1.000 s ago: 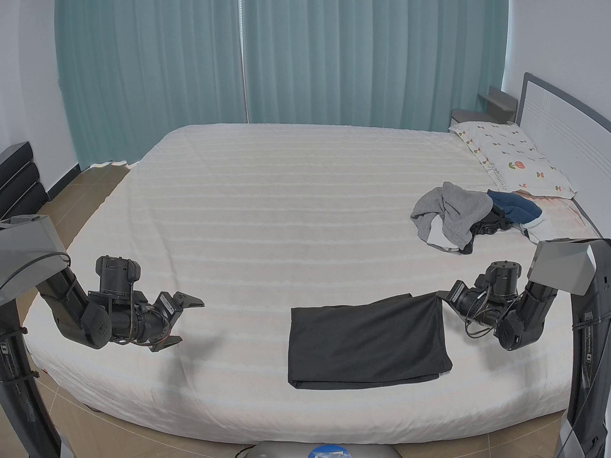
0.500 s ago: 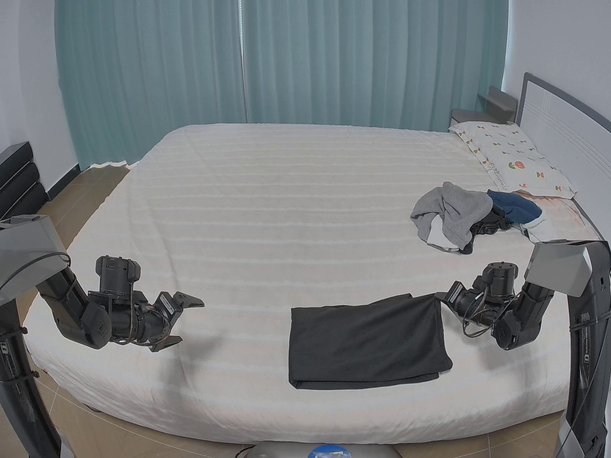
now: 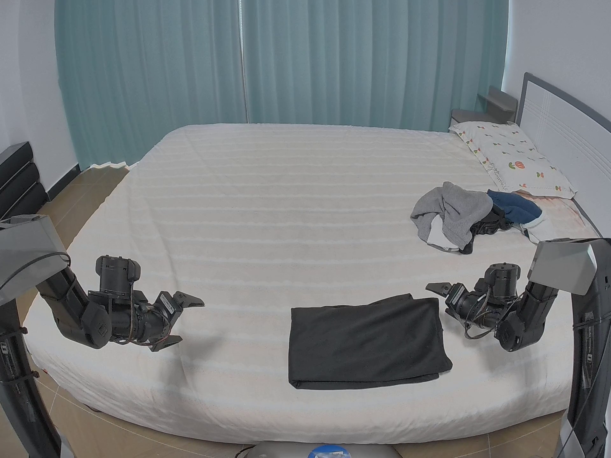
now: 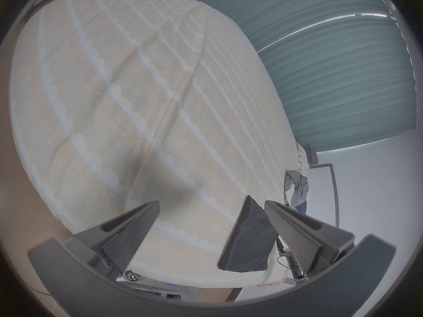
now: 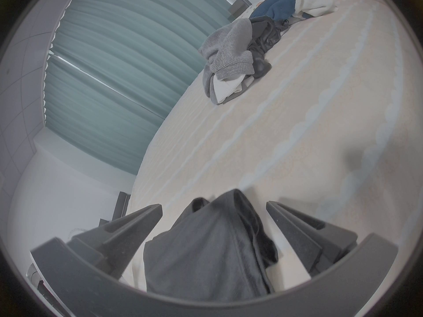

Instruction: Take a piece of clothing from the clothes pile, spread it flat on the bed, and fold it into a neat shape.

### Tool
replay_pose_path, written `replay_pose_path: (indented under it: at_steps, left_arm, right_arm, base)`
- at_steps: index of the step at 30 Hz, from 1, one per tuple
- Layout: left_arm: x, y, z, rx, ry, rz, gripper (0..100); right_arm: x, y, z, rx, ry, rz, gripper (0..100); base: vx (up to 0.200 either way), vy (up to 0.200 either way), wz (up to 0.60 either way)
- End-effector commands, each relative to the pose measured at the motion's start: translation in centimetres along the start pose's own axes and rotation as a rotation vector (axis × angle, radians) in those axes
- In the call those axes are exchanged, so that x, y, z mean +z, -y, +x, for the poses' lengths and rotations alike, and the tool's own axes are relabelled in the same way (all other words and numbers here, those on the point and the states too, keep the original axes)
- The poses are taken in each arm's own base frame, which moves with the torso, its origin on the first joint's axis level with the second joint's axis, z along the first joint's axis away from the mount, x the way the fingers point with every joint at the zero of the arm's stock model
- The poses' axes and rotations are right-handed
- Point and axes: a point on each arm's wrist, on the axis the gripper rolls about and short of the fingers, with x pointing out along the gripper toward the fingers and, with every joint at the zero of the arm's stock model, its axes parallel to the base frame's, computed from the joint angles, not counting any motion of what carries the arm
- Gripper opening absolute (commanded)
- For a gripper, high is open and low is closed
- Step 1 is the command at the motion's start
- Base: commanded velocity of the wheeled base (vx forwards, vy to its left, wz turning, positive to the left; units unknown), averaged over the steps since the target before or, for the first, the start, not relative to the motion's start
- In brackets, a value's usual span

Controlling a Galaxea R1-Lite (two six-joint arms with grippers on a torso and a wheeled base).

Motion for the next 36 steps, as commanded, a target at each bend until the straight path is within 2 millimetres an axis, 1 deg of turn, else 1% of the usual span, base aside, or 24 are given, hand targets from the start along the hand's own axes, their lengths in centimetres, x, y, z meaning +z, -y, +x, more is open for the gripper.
replay_pose_path:
  at_steps: [1,4,8,9,10,12,14,21,27,28,36]
  left_arm:
    - [0.0,0.0,0.1,0.001,-0.001,-0.001,100]
    - [0.0,0.0,0.1,0.0,0.0,-0.002,100]
    - [0.1,0.0,0.1,-0.001,0.001,-0.003,100]
    - [0.0,0.0,0.1,0.0,0.0,-0.003,100]
    - [0.1,0.0,0.1,-0.001,0.001,-0.001,100]
    - [0.0,0.0,0.1,0.0,0.0,-0.002,100]
    - [0.0,0.0,0.1,-0.001,-0.001,-0.002,100]
    - [0.0,0.0,0.1,0.0,0.0,0.0,100]
    - [0.0,0.0,0.1,0.0,0.0,0.0,100]
    - [0.0,0.0,0.1,0.0,0.0,0.0,100]
    - [0.0,0.0,0.1,0.0,0.0,0.0,100]
  right_arm:
    - [-0.5,-1.3,-3.3,0.018,-0.062,-0.024,100]
    - [-1.5,-0.5,-4.8,0.024,-0.144,-0.061,100]
    - [-2.4,-0.7,-5.9,0.018,-0.183,-0.107,100]
    - [-2.7,-0.7,-6.0,0.014,-0.195,-0.119,100]
    - [-2.7,-0.6,-6.0,0.013,-0.196,-0.121,100]
    - [-3.5,-0.4,-6.1,0.002,-0.231,-0.16,100]
    - [-3.9,-0.1,-6.1,-0.005,-0.245,-0.185,100]
    - [-4.8,0.1,-6.1,-0.012,-0.277,-0.21,100]
    - [-5.0,0.4,-5.8,-0.015,-0.285,-0.215,100]
    - [-5.0,0.4,-5.8,-0.016,-0.286,-0.215,0]
    - [-5.1,0.4,-6.4,-0.049,-0.33,-0.247,0]
  base:
    - [0.0,0.0,0.0]
    - [0.0,0.0,0.0]
    - [0.0,0.0,0.0]
    - [-0.2,0.0,0.0]
    - [-0.2,0.0,0.0]
    - [-0.2,0.0,0.0]
    - [-0.2,0.0,0.0]
    - [0.0,0.0,0.0]
    - [0.0,0.0,0.0]
    - [0.0,0.0,0.0]
    - [0.0,0.0,0.0]
